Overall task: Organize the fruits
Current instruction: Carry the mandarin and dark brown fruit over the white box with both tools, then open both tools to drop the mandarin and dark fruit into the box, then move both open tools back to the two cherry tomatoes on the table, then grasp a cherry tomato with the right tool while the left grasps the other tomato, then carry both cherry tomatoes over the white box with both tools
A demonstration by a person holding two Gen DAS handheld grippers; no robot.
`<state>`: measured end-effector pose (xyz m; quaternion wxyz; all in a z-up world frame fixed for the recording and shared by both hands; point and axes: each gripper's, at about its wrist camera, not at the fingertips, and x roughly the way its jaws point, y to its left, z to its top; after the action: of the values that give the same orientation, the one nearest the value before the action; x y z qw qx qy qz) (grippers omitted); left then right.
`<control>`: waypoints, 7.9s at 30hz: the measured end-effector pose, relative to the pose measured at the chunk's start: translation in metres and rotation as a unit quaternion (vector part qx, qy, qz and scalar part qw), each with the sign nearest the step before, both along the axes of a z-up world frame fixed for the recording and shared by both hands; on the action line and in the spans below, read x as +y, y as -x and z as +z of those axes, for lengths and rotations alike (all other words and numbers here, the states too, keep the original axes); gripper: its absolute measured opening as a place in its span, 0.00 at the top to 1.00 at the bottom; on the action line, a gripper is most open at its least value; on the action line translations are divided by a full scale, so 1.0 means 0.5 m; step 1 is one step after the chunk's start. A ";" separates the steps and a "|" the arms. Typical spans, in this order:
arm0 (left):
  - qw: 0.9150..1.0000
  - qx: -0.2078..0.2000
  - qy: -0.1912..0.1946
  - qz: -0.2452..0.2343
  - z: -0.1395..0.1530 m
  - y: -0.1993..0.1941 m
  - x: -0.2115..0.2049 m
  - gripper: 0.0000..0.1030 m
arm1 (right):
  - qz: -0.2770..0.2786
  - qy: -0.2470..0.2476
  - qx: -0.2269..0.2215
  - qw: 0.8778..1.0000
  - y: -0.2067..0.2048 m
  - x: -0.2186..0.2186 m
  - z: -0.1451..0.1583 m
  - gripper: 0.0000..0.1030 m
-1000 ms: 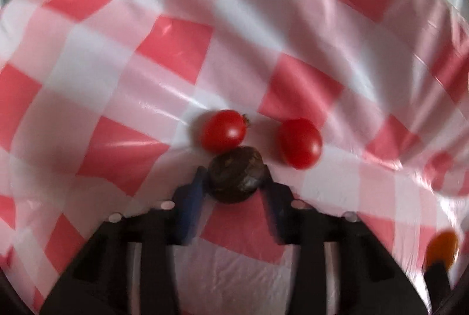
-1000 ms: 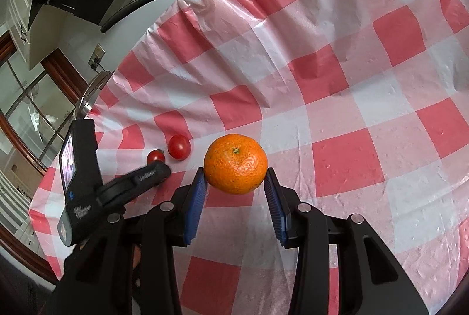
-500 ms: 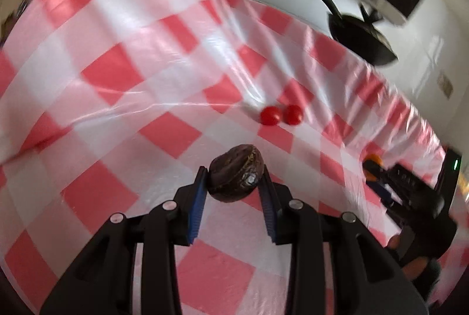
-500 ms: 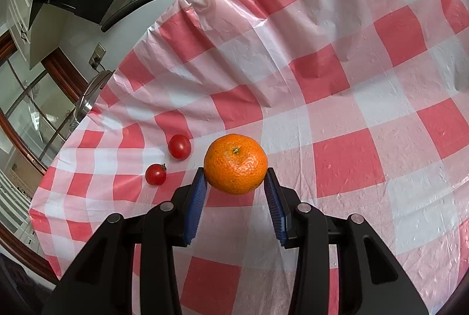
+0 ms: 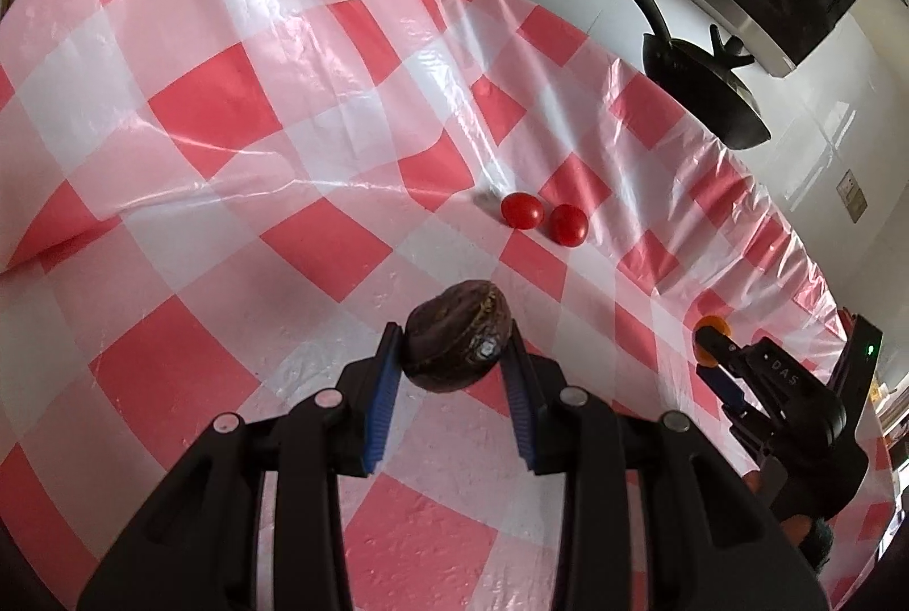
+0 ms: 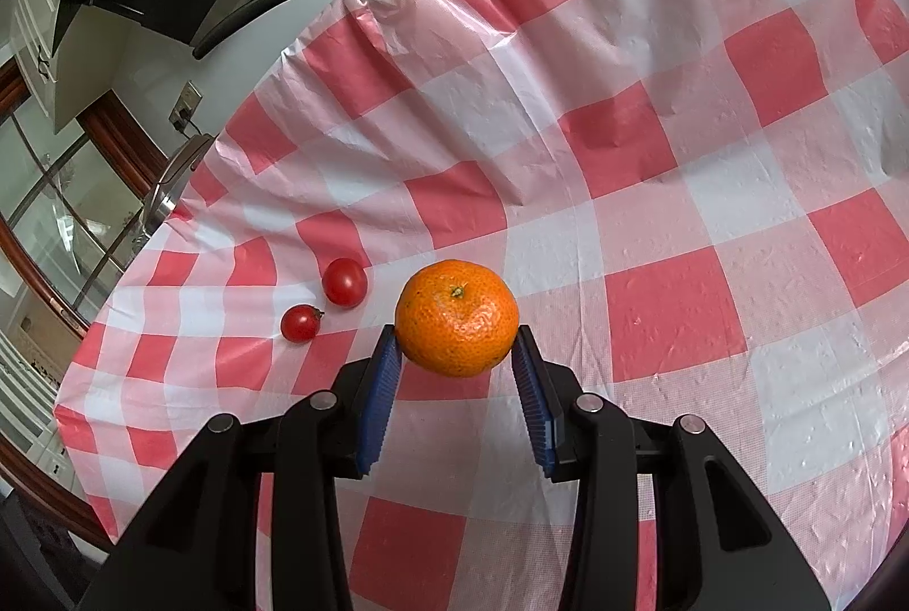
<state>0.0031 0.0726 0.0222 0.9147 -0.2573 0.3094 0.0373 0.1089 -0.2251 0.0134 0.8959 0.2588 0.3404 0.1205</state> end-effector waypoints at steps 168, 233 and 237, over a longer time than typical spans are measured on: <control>0.999 0.018 -0.038 0.003 -0.004 -0.015 0.064 0.02 | 0.057 0.203 0.064 0.975 -0.170 0.244 -0.008 0.30; 0.992 0.008 -0.116 -0.057 0.027 0.008 -0.062 0.68 | -0.033 -0.003 -0.005 0.999 -0.020 0.022 0.004 0.65; 0.997 0.018 -0.067 -0.024 0.007 0.080 -0.019 0.67 | -0.034 -0.003 -0.005 0.999 -0.020 0.022 0.004 0.65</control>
<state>-0.0368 0.0633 0.0256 0.9248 -0.1876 0.3284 0.0405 0.1191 -0.2142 0.0154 0.9003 0.2725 0.3264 0.0929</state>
